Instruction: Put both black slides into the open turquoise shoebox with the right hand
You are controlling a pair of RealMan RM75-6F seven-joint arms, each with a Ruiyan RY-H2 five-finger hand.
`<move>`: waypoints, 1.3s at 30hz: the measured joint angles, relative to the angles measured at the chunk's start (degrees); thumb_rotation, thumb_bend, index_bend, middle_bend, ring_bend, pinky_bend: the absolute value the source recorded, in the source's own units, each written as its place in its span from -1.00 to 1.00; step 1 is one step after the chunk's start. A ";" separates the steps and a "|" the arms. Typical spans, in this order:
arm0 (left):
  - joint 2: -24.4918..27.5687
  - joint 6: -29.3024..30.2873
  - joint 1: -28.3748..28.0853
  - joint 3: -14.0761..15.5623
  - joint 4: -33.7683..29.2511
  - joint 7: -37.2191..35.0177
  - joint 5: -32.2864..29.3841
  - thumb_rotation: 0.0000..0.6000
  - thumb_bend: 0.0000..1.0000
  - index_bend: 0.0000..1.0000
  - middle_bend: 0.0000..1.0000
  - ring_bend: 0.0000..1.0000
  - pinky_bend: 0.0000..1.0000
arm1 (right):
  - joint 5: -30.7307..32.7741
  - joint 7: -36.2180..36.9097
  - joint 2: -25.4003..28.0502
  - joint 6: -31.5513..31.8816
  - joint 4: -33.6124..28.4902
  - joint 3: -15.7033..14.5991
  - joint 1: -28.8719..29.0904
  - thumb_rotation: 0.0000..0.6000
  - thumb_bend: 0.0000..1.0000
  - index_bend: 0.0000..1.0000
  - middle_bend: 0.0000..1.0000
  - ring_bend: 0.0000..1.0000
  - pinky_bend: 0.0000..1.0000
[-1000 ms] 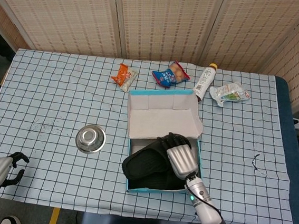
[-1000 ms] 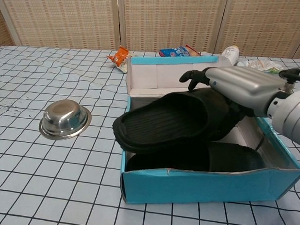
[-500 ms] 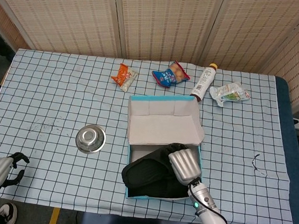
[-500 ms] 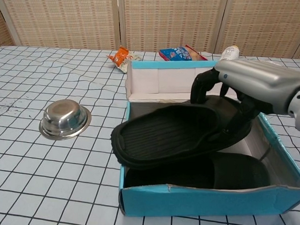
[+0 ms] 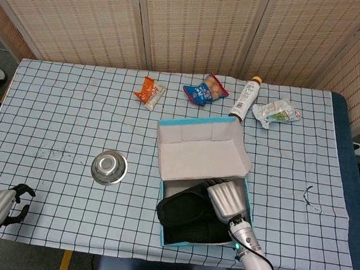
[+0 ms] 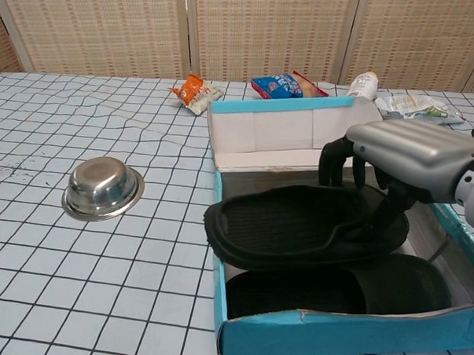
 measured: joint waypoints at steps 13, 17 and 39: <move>0.08 0.07 0.01 -0.03 -0.02 -0.19 0.02 1.00 0.00 -0.25 -0.41 -0.12 0.10 | 5.21 -10.50 -5.17 5.23 6.16 -1.27 1.49 1.00 -0.86 0.31 0.18 -0.11 0.04; 0.08 0.10 0.00 0.01 0.07 -0.18 0.18 1.00 0.00 -0.25 -0.42 -0.12 0.10 | 6.54 -12.05 -6.88 6.28 8.86 -0.95 1.88 1.00 -0.86 0.30 0.18 -0.11 0.04; -0.09 -0.50 -0.19 -0.05 0.17 0.00 -0.56 1.00 0.00 -0.25 -0.42 -0.12 0.10 | -13.72 14.45 3.43 3.63 1.23 -1.05 -1.08 1.00 -0.88 -0.65 -0.58 -1.00 -0.73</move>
